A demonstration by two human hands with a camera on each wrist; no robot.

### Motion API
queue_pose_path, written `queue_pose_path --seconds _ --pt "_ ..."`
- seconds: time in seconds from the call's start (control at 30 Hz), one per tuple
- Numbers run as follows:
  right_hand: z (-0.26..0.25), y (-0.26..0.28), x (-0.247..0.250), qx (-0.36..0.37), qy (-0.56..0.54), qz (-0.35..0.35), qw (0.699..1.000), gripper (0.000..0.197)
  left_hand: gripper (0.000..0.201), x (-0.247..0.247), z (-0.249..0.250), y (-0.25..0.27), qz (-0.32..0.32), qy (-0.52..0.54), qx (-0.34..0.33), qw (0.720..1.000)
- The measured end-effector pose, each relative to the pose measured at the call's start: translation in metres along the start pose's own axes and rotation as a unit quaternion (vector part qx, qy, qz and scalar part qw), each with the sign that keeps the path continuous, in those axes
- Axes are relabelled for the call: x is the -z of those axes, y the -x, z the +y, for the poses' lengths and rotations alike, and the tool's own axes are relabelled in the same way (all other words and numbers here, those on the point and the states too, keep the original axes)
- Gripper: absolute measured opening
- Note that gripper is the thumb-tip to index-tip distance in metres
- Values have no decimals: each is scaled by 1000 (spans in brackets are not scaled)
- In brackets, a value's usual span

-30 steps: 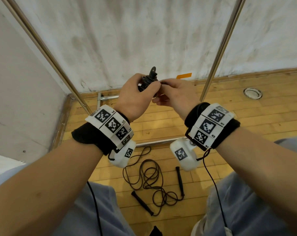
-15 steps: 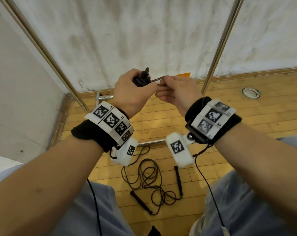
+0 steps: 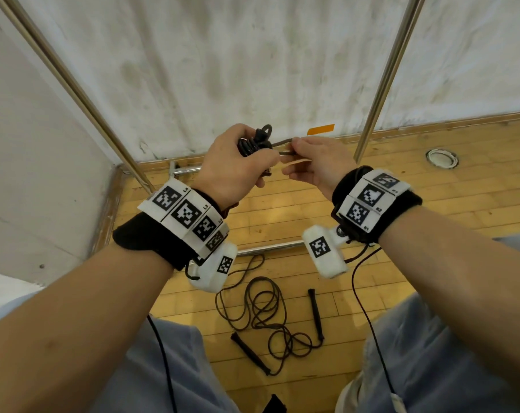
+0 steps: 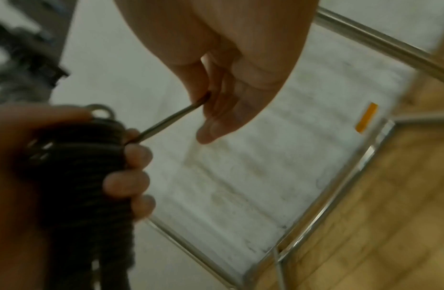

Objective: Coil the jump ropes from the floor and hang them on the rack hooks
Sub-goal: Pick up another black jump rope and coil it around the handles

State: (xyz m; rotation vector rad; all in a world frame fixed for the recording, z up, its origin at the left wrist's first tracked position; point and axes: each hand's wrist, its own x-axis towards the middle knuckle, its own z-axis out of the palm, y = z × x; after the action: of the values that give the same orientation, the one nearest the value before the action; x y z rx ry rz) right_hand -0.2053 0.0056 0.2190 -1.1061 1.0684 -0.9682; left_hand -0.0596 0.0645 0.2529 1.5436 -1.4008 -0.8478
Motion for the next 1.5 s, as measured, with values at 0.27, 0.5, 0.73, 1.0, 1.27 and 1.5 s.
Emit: queue_pose_path --seconds 0.27,0.5,0.73,1.0,1.27,1.5 --pt "4 19 -20 204 432 -67 876 25 17 3 -8 -7 13 6 -7 1000" --pt "6 19 -20 191 477 -50 856 22 21 -3 -6 -3 -2 -28 -5 1000" --pt "2 12 -10 228 390 -26 892 37 17 -2 2 2 25 -37 -25 999" --pt "8 6 -3 253 492 47 832 54 10 -1 12 16 -73 54 -4 996" --pt "11 -4 4 220 483 51 846 57 7 -3 15 21 -111 55 -1 992" --pt "11 -2 2 225 502 50 834 54 48 2 5 10 -48 -14 -7 999"
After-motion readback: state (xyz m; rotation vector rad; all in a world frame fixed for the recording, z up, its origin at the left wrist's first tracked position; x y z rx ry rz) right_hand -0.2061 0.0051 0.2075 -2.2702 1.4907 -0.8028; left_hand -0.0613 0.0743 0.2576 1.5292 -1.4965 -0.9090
